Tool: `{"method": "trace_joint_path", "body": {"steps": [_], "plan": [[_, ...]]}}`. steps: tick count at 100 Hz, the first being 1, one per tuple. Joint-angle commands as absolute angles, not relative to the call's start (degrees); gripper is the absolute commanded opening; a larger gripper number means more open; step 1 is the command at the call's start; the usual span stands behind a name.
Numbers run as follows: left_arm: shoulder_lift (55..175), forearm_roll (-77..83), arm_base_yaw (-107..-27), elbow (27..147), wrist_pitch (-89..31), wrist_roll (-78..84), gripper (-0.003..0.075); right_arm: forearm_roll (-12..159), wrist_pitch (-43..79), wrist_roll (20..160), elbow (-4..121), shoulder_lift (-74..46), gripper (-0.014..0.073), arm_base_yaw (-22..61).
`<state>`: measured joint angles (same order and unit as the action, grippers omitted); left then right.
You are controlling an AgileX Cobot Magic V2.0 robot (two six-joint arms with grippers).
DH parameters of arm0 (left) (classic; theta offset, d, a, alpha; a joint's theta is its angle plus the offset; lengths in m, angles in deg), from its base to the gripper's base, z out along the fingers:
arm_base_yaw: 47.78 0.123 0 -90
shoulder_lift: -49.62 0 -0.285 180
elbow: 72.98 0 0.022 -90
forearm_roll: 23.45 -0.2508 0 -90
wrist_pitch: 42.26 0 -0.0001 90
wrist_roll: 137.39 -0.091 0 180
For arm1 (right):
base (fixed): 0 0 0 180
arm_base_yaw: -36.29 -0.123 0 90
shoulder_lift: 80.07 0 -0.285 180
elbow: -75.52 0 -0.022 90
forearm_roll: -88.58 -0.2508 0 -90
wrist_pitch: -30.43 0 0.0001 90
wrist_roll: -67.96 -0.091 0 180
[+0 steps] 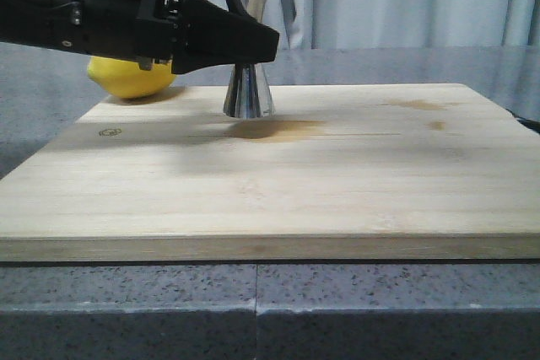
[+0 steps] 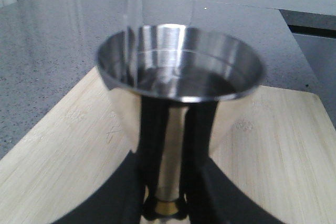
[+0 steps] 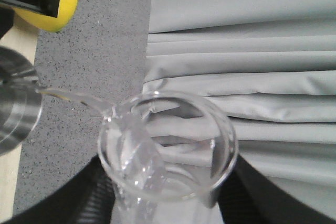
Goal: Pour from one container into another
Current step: 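Tilt the beaker with the right gripper, pouring liquid into the jigger, then return the beaker upright and lower it onto the board with the right gripper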
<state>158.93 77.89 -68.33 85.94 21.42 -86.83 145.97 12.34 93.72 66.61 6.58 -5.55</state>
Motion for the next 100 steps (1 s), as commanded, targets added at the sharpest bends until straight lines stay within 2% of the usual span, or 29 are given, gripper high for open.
{"method": "trace_joint_path", "body": {"steps": [1, 48, 76, 100], "plan": [[156.8, 82.58, -68.82, 87.49, 25.45, -86.9, 0.0114, 147.89, 14.96, 94.09, 68.76, 4.78, 0.0279, -5.66], [156.8, 82.58, -68.82, 87.49, 25.45, -86.9, 0.0114, 134.51, 11.69, 90.5, 68.76, 4.78, 0.0279, -5.66], [156.8, 82.58, -68.82, 87.49, 25.45, -86.9, 0.0114, 134.04, 13.79, 69.56, 67.78, 2.42, 0.0279, 0.78], [156.8, 82.58, -68.82, 87.49, 25.45, -86.9, 0.0114, 134.05, 24.6, 52.91, 58.17, -4.28, 0.0279, 9.25]]}}
